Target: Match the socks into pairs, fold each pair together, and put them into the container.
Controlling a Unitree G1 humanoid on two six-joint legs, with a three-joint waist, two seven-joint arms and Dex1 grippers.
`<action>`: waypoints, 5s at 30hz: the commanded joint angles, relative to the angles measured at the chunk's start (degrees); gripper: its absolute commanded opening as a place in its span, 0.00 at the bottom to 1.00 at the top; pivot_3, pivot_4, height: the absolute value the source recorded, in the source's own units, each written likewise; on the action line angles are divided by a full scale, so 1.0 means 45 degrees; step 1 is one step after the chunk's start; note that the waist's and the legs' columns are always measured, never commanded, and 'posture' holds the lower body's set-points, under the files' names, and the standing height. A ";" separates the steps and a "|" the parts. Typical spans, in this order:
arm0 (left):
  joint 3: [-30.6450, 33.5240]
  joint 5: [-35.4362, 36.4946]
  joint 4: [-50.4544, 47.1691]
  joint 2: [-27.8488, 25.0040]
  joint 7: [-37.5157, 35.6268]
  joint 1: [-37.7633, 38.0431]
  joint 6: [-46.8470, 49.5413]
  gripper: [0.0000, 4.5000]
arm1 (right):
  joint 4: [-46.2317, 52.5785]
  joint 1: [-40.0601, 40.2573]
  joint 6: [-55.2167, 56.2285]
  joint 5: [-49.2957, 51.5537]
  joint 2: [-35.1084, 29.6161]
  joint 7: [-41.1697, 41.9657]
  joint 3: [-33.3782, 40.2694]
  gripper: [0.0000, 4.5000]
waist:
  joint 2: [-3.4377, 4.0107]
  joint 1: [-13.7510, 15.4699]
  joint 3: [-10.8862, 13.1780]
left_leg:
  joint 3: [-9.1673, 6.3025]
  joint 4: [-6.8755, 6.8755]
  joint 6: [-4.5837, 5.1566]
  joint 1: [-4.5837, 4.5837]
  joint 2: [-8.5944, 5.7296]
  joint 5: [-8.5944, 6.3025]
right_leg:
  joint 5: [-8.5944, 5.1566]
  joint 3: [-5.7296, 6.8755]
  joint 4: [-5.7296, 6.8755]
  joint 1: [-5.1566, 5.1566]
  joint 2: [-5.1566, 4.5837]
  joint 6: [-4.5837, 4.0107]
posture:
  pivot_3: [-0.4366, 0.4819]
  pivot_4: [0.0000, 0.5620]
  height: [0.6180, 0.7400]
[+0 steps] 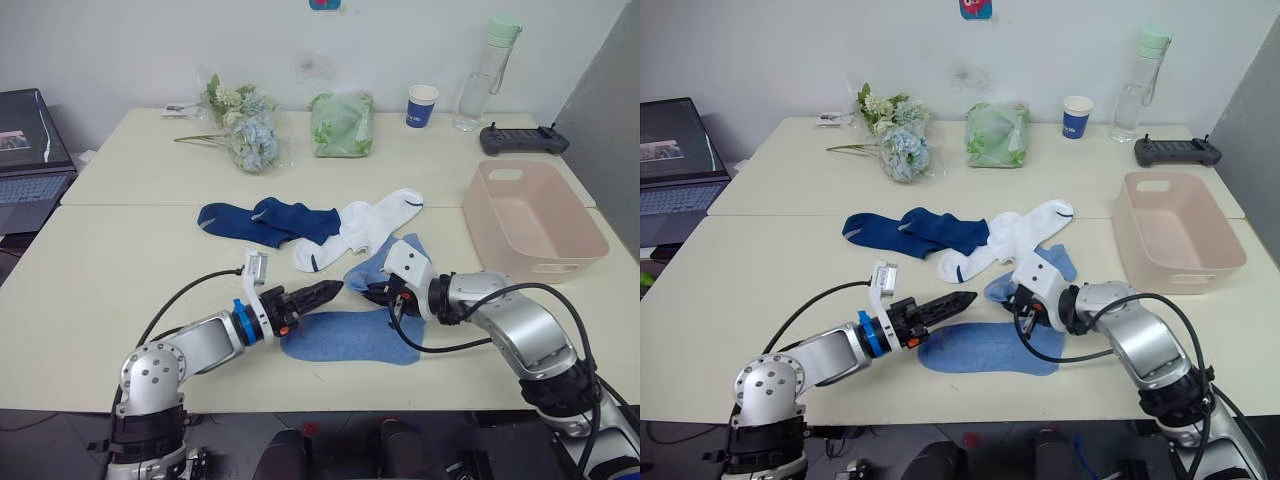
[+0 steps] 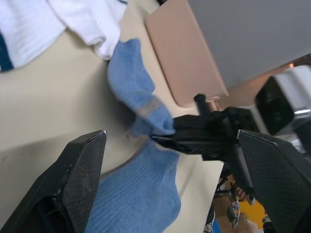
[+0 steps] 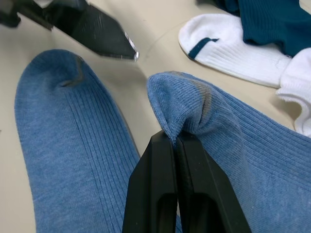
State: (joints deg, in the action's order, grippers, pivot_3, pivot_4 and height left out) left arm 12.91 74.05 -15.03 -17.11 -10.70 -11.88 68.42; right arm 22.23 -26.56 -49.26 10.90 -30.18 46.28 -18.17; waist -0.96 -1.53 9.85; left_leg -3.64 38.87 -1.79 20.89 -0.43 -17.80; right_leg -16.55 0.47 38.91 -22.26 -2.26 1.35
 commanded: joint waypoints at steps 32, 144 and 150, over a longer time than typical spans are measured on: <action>-0.1305 -0.2059 0.0444 -0.0075 -0.1007 -0.0831 -0.1096 0.00 | 0.0877 -0.0118 -0.0381 0.1632 -0.0785 0.0626 0.0672 0.38 | 0.0000 0.0010 0.0001 | -0.0002 -0.0006 -0.0016 0.0002 -0.0006 0.0008 | 0.0000 0.0001 -0.0010 0.0001 0.0000 0.0000 | 0.48 0.27 1.00; -0.3373 -0.7826 0.1153 -0.6579 -1.0682 -0.0925 -0.2778 0.00 | 0.2926 0.5696 -0.4669 0.9936 0.2285 -0.6594 0.7554 0.01 | 0.0046 -0.0032 0.0037 | 0.0016 -0.0176 0.0039 -0.0016 0.0013 -0.0021 | -0.0007 -0.0004 -0.0070 -0.0027 0.0014 0.0001 | 0.48 0.27 1.00; -0.3413 -0.7960 0.1323 -0.6419 -1.0491 -0.0987 -0.2917 0.00 | 0.2407 0.5776 -0.4242 0.9459 0.1768 -0.6444 0.6825 0.01 | 0.0046 -0.0030 0.0036 | 0.0016 -0.0175 0.0040 -0.0017 0.0012 -0.0021 | -0.0007 -0.0004 -0.0067 -0.0026 0.0014 0.0001 | 0.48 0.27 1.00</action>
State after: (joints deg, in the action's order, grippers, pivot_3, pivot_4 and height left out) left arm -3.61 38.75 -8.69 -46.25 -58.12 -16.08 56.70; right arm 32.71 -0.68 -69.65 53.75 -21.72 16.44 13.13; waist -0.76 -1.66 10.01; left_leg -3.57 38.08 -1.61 20.82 -0.37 -17.89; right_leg -16.58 0.45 38.60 -22.37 -2.20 1.36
